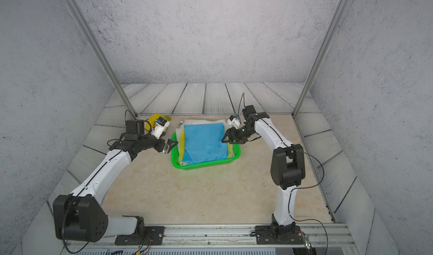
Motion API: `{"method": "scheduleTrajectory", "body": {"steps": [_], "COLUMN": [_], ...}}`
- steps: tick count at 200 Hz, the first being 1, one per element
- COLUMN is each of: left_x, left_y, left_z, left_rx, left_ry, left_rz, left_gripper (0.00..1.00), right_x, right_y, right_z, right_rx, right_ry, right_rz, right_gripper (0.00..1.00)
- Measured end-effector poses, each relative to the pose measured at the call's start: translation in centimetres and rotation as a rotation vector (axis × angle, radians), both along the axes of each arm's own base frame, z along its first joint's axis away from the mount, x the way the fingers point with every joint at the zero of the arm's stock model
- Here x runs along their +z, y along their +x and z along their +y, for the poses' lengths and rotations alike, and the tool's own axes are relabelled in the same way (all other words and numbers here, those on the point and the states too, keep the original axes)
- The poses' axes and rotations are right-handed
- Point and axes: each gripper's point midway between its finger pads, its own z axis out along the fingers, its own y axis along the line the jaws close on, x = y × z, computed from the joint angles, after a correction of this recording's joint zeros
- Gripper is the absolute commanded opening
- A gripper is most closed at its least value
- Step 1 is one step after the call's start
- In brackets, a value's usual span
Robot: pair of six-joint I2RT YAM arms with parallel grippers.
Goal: Put the folded raincoat in the basket
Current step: Place the raincoat in the basket, then reset both arms
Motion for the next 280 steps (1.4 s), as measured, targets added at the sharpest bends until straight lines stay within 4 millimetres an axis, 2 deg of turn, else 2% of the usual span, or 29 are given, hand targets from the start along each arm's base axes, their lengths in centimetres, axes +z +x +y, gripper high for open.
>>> {"method": "scheduleTrajectory", "body": {"steps": [13,29,47,62,77,103,118,128,153,179,211,234,246,280], "left_x": [-0.3,-1.3,-3.7,-5.6,-7.1,-10.0,-11.1,-11.4,-12.1,-13.0,-12.5,-13.4,-14.0,-13.6], "left_y": [0.5,0.8,0.3,0.1,-0.2,-1.1,-1.3,-1.2,-0.9,0.0,1.2,1.7,1.4,1.6], "left_z": [2.2,4.6,6.8,7.9,8.3,8.9,9.3,9.3,8.0,6.4,8.1,8.9,9.2,10.3], "left_rx": [0.084,0.181,0.281,0.346,0.381,0.430,0.469,0.480,0.461,0.429,0.524,0.571,0.578,0.611], "left_ry": [-0.032,-0.082,-0.122,-0.126,-0.127,-0.118,-0.099,-0.087,-0.040,0.022,0.057,0.067,0.071,0.048], "left_rz": [0.021,0.041,0.088,0.110,0.092,0.065,0.035,-0.002,-0.092,-0.144,-0.214,-0.239,-0.214,-0.223], "left_gripper": [1.00,1.00,1.00,0.99,1.00,1.00,0.99,0.99,0.99,1.00,1.00,0.99,0.99,1.00], "right_x": [2.1,3.7,3.4,1.2,-1.8,-7.0,-8.9,-9.7,-10.6,-12.5,-12.1,-13.9,-13.3,-11.5], "right_y": [-0.3,-0.8,-1.3,-1.9,-2.4,-3.6,-3.6,-2.8,-0.4,0.7,0.7,-0.5,0.0,1.4], "right_z": [-1.2,-3.3,-6.0,-9.1,-12.4,-17.9,-20.1,-21.1,-22.2,-23.6,-24.3,-23.5,-22.8,-22.0], "right_rx": [-0.055,-0.125,-0.219,-0.329,-0.448,-0.612,-0.668,-0.692,-0.734,-0.758,-0.805,-0.737,-0.708,-0.686], "right_ry": [-0.040,-0.103,-0.194,-0.298,-0.417,-0.592,-0.664,-0.701,-0.720,-0.717,-0.614,-0.576,-0.536,-0.484], "right_rz": [-0.109,-0.262,-0.425,-0.528,-0.604,-0.634,-0.625,-0.630,-0.702,-0.688,-0.791,-0.760,-0.784,-0.830], "right_gripper": [0.79,0.84,0.88,1.00,1.00,1.00,1.00,1.00,1.00,1.00,1.00,1.00,1.00,1.00]}}
